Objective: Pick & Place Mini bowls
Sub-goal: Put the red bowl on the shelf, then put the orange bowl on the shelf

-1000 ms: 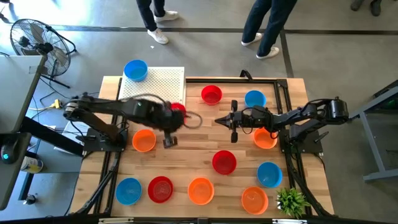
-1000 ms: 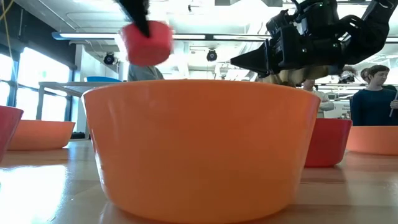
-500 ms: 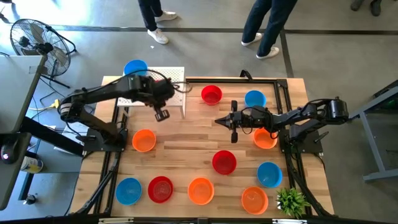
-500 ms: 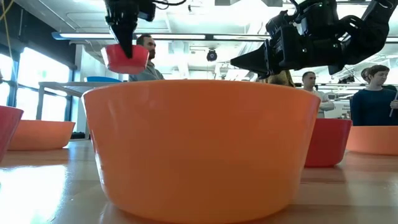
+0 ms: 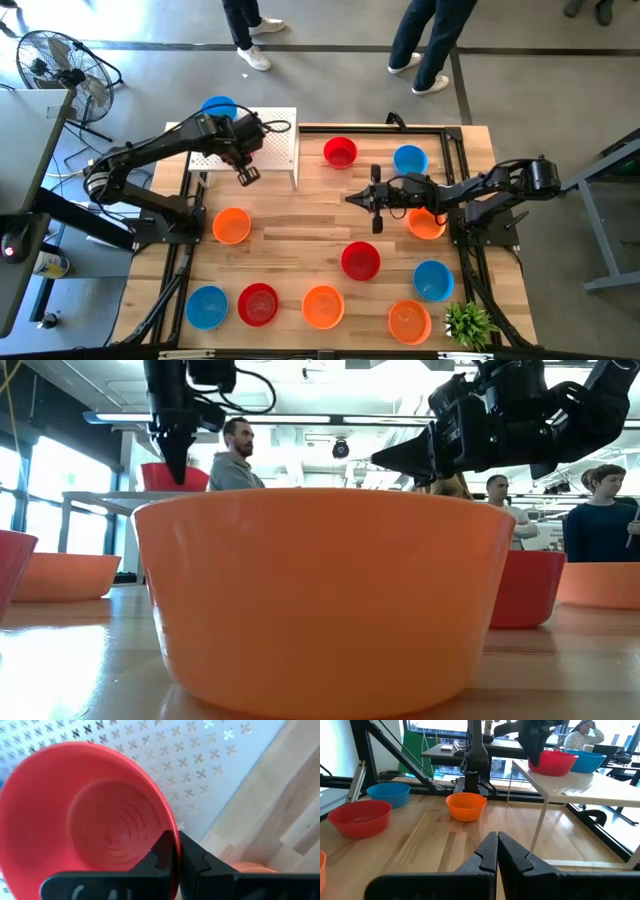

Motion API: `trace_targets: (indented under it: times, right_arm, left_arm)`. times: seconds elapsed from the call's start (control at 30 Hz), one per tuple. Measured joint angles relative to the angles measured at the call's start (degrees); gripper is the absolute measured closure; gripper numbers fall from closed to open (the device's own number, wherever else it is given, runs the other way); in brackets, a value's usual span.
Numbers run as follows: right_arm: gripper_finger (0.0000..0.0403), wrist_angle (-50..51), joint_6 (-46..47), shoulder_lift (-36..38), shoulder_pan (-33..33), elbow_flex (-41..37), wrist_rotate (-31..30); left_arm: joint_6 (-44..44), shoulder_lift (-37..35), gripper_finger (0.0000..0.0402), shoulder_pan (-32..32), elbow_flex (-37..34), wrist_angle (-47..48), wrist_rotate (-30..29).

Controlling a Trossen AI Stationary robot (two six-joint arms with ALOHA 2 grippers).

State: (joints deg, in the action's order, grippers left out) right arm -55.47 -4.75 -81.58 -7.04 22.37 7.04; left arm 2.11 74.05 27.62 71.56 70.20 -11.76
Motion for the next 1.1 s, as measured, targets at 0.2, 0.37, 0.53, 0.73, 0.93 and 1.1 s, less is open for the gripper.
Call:
trace_targets:
  times: [0.2,0.37,0.53,0.73,0.93,1.1]
  right_arm:
    - [0.0403,-0.01,0.00,0.00,0.08,0.00,-0.58]
    - [0.0403,-0.01,-0.03,0.00,0.08,0.00,-0.60]
    - [0.0403,-0.01,-0.02,0.00,0.08,0.00,-0.60]
    - [0.0403,-0.01,0.50,0.00,0.09,0.00,-1.04]
    - [0.0403,0.39,1.78,0.00,0.10,0.00,-3.21]
    - [0.0403,2.15,3.14,0.36,0.08,-0.04,-4.63]
  left_arm:
    - [0.07,-0.03,0.0370,0.15,-0.49,-0.42,-1.56]
    - [-0.27,0.01,0.0333,0.13,-0.25,-0.37,-1.39]
    - [-1.44,0.02,0.0306,0.13,2.90,0.39,-1.39]
    - [-4.42,-2.47,0.0296,-0.60,6.88,-0.81,-1.37]
    - [-3.41,-9.07,0.0315,-5.92,2.06,-15.67,0.61]
    - [-4.92,-14.53,0.0373,-13.53,-9.74,-39.54,2.63]
